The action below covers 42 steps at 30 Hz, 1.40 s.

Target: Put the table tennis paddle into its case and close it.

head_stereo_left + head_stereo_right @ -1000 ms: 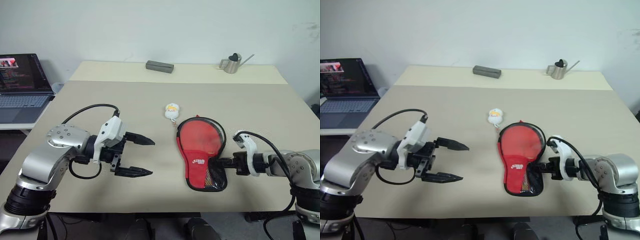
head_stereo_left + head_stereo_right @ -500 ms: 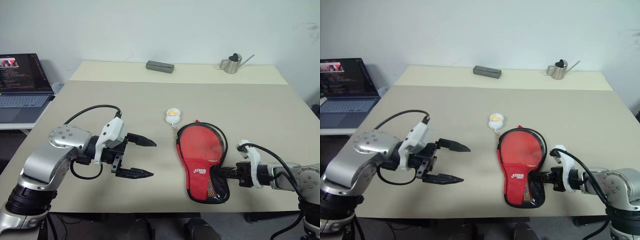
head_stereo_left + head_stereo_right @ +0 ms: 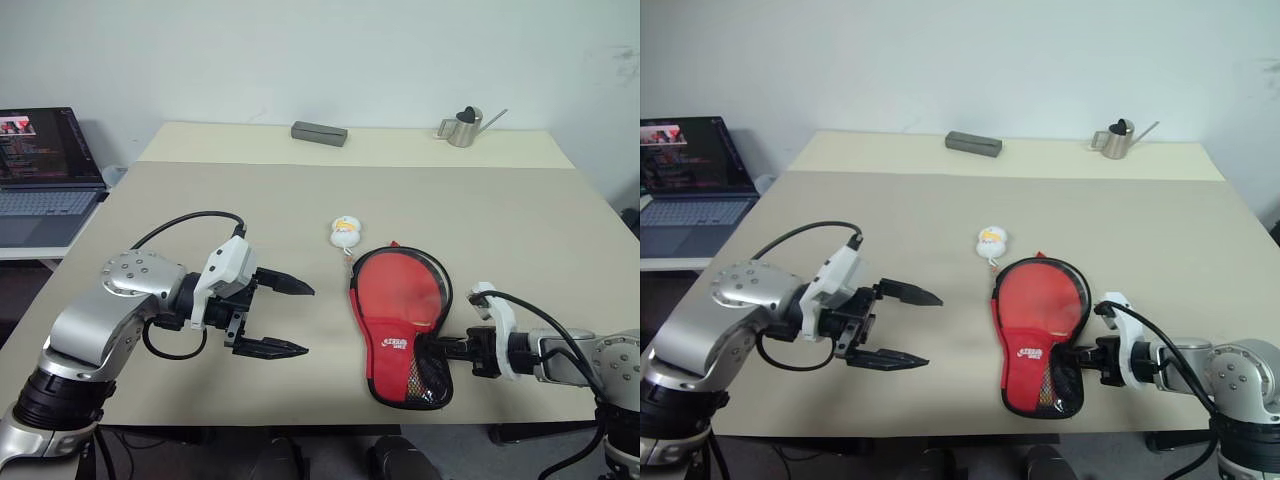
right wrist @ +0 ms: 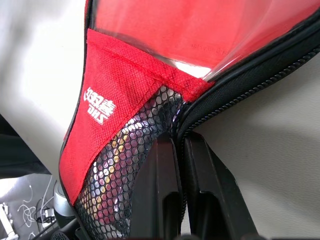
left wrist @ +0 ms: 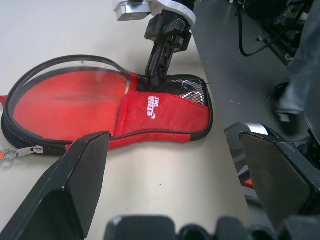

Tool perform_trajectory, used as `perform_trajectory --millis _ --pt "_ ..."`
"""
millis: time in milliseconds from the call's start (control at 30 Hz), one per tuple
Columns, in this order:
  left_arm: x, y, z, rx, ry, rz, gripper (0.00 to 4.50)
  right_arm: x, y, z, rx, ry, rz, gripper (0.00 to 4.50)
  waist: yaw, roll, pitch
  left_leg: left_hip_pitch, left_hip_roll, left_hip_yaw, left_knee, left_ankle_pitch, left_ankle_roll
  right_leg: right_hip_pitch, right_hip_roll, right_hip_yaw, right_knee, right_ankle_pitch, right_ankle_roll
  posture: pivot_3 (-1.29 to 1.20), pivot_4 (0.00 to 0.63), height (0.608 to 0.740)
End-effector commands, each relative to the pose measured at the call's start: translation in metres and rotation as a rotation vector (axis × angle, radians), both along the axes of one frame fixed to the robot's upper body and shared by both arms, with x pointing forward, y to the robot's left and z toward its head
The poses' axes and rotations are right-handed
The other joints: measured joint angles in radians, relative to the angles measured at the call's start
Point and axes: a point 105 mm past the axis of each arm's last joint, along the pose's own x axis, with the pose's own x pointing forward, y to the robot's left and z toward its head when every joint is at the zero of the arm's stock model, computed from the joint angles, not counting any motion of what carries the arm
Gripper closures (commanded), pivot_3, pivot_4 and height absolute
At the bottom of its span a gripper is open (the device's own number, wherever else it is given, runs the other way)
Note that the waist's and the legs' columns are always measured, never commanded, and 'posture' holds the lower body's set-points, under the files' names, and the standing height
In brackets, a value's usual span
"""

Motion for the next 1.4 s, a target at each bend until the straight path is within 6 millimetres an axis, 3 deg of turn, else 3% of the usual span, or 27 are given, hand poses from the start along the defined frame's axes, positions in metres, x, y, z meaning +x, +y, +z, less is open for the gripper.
perform_trajectory --millis 33,67,167,400,533,700,833,1067,1300,1400 --pt "-0.001 -0.002 0.009 -0.01 -0.042 -0.014 0.0 0.007 -0.009 -0.001 -0.03 0.002 -0.05 4.48 0.0 0.0 0.0 0.0 0.0 0.0 0.0 0.0 0.0 0.0 0.0 0.0 0.0 0.0 0.0 0.0 0.15 0.74" --pt "-0.001 -0.002 0.009 -0.011 -0.042 -0.014 0.0 0.008 -0.011 -0.001 -0.04 0.001 -0.066 4.48 0.0 0.0 0.0 0.0 0.0 0.0 0.0 0.0 0.0 0.0 0.0 0.0 -0.001 0.0 0.0 0.0 0.15 0.74" --pt "-0.001 -0.003 0.009 -0.011 -0.042 -0.014 0.0 0.009 -0.015 0.004 -0.016 -0.005 -0.076 3.73 0.0 0.0 0.0 0.0 0.0 0.0 0.0 0.0 0.0 0.001 0.0 0.0 -0.002 0.0 0.0 0.0 0.15 0.74" --pt "0.0 -0.002 0.008 -0.022 -0.041 0.0 0.0 0.008 -0.036 0.038 0.1 -0.058 -0.078 1.41 0.003 0.0 0.0 0.0 0.0 0.0 0.0 0.0 0.0 0.001 0.0 0.0 -0.004 0.001 0.0 0.0 0.15 0.74" --pt "0.002 -0.001 0.008 -0.039 -0.042 0.025 0.0 0.017 -0.052 0.064 0.039 -0.195 -0.081 0.11 0.001 0.0 0.0 0.0 0.0 0.0 0.0 0.0 0.0 0.002 0.0 0.0 -0.004 0.001 0.0 0.0 0.15 0.74" --pt "0.015 0.006 0.012 -0.058 -0.074 0.1 0.0 0.03 -0.038 0.096 -0.111 -0.526 0.106 0.11 0.001 0.0 0.0 0.0 0.001 0.0 0.0 0.0 0.0 0.001 0.0 0.0 -0.004 0.0 0.001 0.0 0.15 0.74" --pt "0.033 0.013 0.021 -0.115 -0.109 0.222 0.0 0.038 -0.004 0.119 -0.094 -0.751 0.254 0.05 0.0 0.0 0.0 0.0 0.001 0.0 0.0 0.0 0.0 0.001 0.0 0.0 -0.004 0.0 0.001 0.0 0.15 0.74" --pt "0.044 0.024 0.028 -0.095 -0.168 0.284 0.0 0.045 0.019 0.119 -0.066 -0.844 0.416 0.05 0.005 -0.001 0.0 0.0 0.0 0.0 0.0 0.0 0.0 0.001 -0.001 0.0 -0.004 0.001 -0.001 0.0 0.15 0.74" --pt "0.044 0.048 0.021 -0.064 -0.182 0.379 0.0 0.035 0.031 0.106 -0.03 -0.773 0.621 0.05 0.002 -0.001 0.0 0.0 0.001 0.0 0.0 0.0 0.0 0.001 -0.001 0.0 -0.003 0.002 -0.003 0.0 0.15 0.74" --pt "0.053 0.064 0.031 -0.075 -0.234 0.467 0.0 0.041 0.035 0.103 -0.055 -0.807 0.64 0.05 0.004 -0.001 0.0 0.0 0.001 0.0 0.0 0.0 0.0 0.001 -0.001 -0.001 -0.003 0.002 -0.003 0.0 0.15 0.74"
